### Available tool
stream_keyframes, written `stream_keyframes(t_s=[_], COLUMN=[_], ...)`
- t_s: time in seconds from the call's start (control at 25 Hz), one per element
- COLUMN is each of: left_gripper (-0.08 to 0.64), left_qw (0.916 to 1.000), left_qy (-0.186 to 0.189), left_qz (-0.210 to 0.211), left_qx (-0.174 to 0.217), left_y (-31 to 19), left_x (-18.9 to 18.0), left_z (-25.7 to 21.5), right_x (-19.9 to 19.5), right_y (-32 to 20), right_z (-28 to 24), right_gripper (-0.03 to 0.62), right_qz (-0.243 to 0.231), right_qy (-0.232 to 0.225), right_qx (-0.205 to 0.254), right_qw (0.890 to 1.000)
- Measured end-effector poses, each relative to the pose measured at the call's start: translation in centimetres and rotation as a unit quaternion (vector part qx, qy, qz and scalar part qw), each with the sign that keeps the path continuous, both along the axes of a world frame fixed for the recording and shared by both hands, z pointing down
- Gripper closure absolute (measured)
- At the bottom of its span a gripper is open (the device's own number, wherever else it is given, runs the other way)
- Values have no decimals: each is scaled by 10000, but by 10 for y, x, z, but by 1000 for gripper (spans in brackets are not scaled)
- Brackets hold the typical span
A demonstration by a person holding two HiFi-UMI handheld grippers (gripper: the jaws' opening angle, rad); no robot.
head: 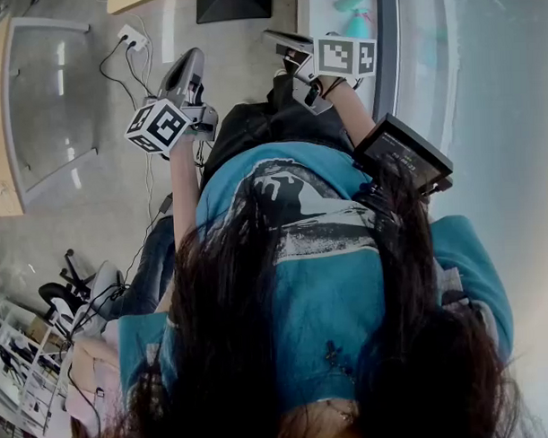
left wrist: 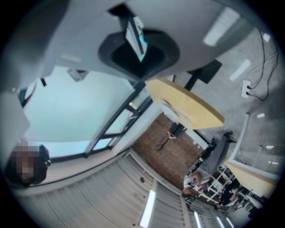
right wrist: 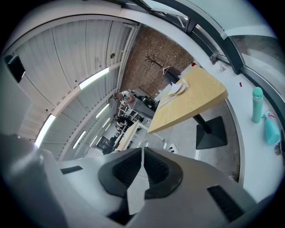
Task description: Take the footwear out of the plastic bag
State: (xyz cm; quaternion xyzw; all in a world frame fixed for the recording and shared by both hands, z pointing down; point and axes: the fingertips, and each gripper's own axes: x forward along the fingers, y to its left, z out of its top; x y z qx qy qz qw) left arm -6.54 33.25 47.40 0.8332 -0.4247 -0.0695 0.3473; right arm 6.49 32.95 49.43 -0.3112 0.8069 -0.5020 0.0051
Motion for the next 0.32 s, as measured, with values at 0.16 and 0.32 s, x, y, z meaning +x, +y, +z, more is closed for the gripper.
stream_keyframes(t_s=[0.16, 0.32], left_gripper=[560, 560], left_qw=[10000, 10000], left_qy=[-32, -37], left_qz=[1, -42], left_qx=[16, -13], left_y=[-2, 0], left_x=[0, 1], left_z=[-1, 2], right_x=[-1, 0], right_y=[0, 3], right_z=[0, 4], right_gripper=[563, 563], right_qz=[-23, -54], right_qy=[-18, 20], right_qx=[5, -32], right_qw=[10000, 10000])
